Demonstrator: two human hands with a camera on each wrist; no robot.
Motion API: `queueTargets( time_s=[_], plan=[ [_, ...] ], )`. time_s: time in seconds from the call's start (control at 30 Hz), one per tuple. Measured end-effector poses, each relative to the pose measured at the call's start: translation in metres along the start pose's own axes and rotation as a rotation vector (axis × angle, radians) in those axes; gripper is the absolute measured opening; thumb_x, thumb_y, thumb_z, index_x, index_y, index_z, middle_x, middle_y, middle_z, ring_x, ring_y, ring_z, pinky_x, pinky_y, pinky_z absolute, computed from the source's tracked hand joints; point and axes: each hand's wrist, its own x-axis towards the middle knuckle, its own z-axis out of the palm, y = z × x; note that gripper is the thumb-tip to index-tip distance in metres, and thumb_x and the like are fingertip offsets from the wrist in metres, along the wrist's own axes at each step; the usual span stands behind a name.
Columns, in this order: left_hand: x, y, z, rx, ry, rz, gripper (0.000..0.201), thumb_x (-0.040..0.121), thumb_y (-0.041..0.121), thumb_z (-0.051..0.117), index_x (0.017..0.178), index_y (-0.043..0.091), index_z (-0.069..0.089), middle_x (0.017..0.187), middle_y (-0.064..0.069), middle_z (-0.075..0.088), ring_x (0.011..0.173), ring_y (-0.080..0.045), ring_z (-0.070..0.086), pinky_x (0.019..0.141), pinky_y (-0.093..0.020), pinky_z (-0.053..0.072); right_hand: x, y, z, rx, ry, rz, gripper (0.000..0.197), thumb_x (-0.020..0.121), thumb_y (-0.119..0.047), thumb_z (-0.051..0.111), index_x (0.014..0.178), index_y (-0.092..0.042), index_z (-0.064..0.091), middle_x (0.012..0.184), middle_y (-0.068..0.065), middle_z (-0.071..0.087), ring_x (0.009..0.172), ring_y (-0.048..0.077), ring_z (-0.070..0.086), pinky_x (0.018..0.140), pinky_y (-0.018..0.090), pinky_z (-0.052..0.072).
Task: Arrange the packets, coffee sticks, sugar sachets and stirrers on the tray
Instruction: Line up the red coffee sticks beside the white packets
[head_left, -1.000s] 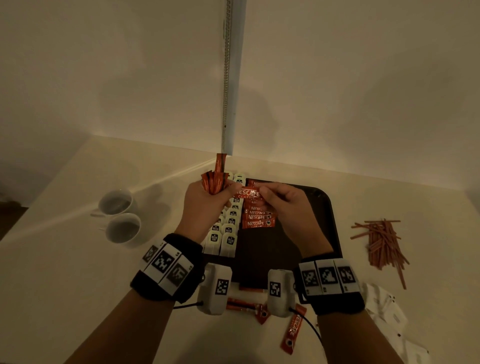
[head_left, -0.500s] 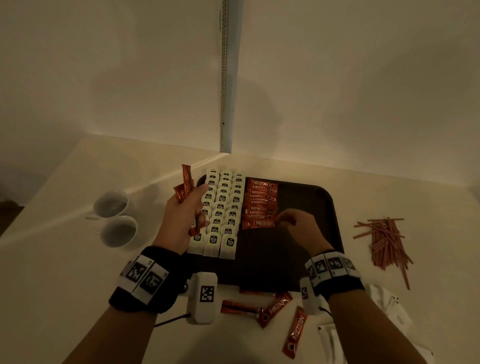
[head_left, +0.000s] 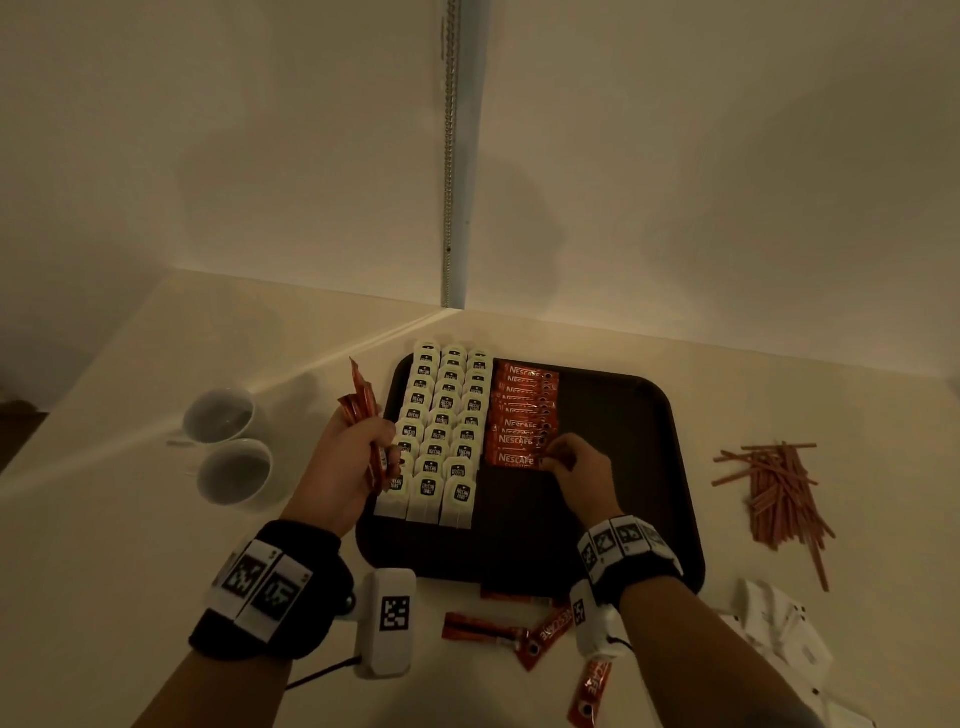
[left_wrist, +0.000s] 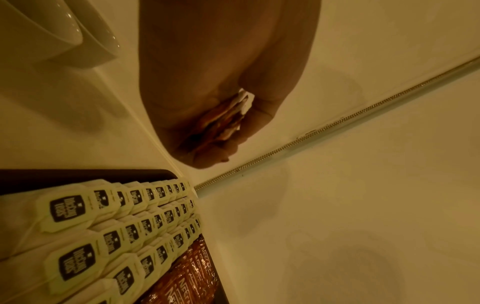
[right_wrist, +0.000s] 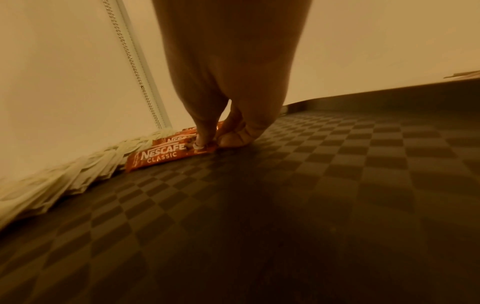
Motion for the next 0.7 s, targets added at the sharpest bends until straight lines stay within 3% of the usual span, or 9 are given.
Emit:
queueTargets(
  time_s=[0.2,0.43,0.57,0.7],
  plan=[
    [0.001,0.001,0.0,-0.032,0.005,-0.009,0.024,0.086,-0.008,0.04,0.092,0.014,0.048,0.078,-0.004,0.049,0.062,-0.017,0.047,0.057,-0.03,0.041,0.005,0.002,0.004,-0.031,0.008,-0.017,0.016,0.086,-0.01,0.063,0.101,-0.016,0.061,0.11,0.001,0.061,0.099,0.009,0.055,0.09,0.023,0.042],
    [0.001,-0.004,-0.001,-0.045,-0.068,-0.003,0.017,0.093,0.001,0.048,0.103,0.008,0.059,0.078,-0.007,0.063,0.062,-0.016,0.063,0.056,-0.026,0.051,0.012,0.011,0.011,-0.127,0.048,-0.014,0.017,0.085,-0.013,0.064,0.102,-0.017,0.061,0.112,0.003,0.058,0.101,0.012,0.054,0.085,0.02,0.04],
    [0.002,-0.008,-0.002,-0.004,-0.159,0.024,0.021,0.092,0.005,0.054,0.112,0.005,0.061,0.095,-0.01,0.071,0.078,-0.021,0.071,0.064,-0.027,0.058,0.015,0.014,0.011,-0.135,0.057,0.0,0.017,0.085,-0.013,0.065,0.101,-0.015,0.061,0.111,0.004,0.058,0.1,0.012,0.055,0.083,0.02,0.041],
    [0.001,-0.009,0.005,0.053,-0.204,0.035,0.021,0.091,0.004,0.056,0.111,0.005,0.062,0.102,-0.012,0.071,0.081,-0.024,0.071,0.065,-0.028,0.057,0.01,-0.003,0.002,-0.084,0.09,-0.011,0.012,0.088,-0.018,0.063,0.099,-0.015,0.059,0.105,0.002,0.06,0.094,0.012,0.056,0.081,0.022,0.045]
  ],
)
